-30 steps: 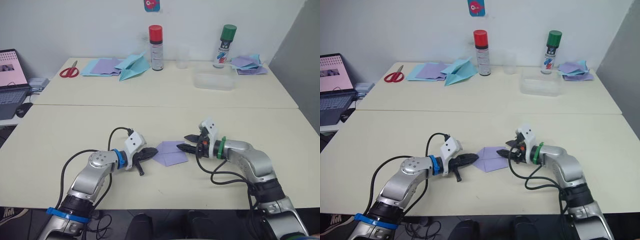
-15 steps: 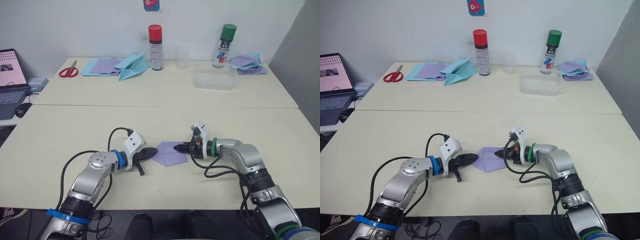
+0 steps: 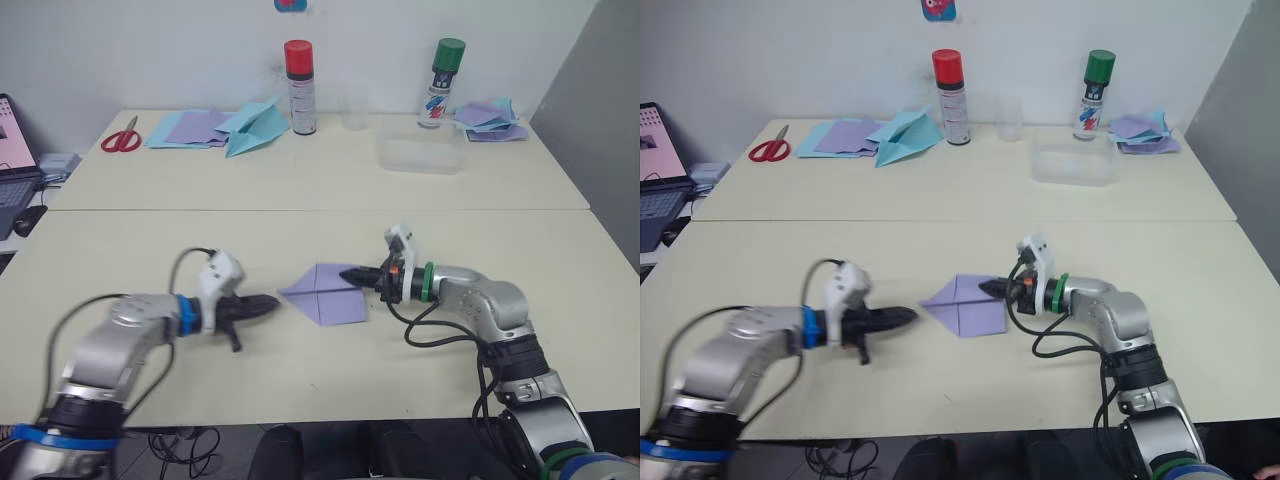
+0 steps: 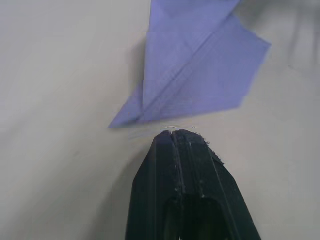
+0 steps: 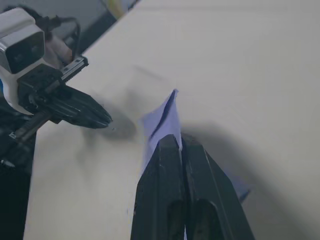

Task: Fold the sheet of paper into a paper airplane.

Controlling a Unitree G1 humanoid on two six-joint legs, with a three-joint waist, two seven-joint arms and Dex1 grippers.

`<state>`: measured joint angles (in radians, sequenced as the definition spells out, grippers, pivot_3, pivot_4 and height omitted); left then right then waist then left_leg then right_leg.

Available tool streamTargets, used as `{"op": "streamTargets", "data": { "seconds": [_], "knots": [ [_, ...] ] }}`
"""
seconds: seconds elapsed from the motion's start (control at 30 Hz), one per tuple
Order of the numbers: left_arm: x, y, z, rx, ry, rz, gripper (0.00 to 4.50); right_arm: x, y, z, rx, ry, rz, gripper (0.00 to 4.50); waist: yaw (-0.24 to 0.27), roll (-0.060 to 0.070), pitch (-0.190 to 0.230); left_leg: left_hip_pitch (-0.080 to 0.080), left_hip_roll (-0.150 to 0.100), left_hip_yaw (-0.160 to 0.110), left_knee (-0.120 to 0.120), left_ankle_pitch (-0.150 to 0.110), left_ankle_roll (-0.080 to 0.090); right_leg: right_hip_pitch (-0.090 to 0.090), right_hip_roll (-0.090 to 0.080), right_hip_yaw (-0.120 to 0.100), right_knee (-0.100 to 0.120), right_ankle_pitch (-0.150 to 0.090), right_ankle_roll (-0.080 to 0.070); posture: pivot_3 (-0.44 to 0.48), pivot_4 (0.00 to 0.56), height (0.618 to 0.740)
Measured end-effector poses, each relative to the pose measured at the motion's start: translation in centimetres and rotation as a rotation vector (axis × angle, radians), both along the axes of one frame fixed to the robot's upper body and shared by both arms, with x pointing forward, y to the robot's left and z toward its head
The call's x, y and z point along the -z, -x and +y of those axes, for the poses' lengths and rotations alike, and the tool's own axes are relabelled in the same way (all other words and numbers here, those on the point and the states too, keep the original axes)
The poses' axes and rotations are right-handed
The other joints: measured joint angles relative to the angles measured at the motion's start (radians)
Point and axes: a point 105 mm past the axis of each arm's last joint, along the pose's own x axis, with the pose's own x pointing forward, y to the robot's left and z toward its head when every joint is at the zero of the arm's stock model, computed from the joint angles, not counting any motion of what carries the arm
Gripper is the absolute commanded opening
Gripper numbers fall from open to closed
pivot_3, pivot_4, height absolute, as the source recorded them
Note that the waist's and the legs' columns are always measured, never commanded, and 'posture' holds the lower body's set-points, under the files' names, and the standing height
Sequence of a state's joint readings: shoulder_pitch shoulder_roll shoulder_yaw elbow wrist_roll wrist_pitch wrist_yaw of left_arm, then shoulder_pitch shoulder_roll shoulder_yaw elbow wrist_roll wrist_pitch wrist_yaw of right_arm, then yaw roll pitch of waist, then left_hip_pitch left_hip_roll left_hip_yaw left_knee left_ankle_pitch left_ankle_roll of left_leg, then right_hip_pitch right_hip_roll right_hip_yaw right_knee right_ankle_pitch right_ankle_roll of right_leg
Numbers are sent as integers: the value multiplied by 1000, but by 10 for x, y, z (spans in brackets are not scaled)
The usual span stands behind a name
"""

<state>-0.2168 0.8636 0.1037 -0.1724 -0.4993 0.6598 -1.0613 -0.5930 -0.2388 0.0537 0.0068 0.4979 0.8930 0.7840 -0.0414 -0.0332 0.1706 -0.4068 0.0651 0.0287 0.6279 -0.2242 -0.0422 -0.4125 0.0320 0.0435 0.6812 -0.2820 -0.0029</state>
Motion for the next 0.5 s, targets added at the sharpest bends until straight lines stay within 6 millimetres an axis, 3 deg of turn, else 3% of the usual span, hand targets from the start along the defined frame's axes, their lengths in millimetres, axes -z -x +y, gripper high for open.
{"op": "streamTargets", "data": {
  "seconds": [0.13, 0.23, 0.33, 0.4, 0.5],
  "knots": [
    [-51, 3, 16, -7, 6, -83, 0, -49, -13, 9, 47, 3, -366, 33, 0, 0, 1, -9, -1, 1, 0, 0, 0, -9, 0, 0, 0, 0, 0, 0, 150, 740],
    [-56, 18, 19, 14, -25, -50, 0, -58, -5, 15, -30, 150, -821, 33, -1, 0, 1, -9, -1, 2, 0, 0, 0, -9, 0, 1, -2, -1, 2, 0, 150, 740],
    [-41, 39, 13, 69, -36, 45, 0, -35, 7, 27, -136, 243, -1112, 33, -4, 0, 1, -10, 0, 2, 0, -1, -2, -9, -4, 2, -1, -1, 2, 0, 150, 740],
    [-34, 54, 5, 111, -31, 97, 0, -6, 19, 32, -237, 313, -1243, 33, -5, -2, 2, -10, 0, 2, 0, -1, -2, -9, -5, 2, -1, 0, 0, 0, 150, 740],
    [-27, 71, -2, 145, -25, 149, 0, 43, 39, 25, -386, 383, -1332, 33, -1, -2, 2, -10, -1, 2, 1, -1, -2, -9, -8, 1, 1, -1, -2, 0, 150, 740]
  ]
}}
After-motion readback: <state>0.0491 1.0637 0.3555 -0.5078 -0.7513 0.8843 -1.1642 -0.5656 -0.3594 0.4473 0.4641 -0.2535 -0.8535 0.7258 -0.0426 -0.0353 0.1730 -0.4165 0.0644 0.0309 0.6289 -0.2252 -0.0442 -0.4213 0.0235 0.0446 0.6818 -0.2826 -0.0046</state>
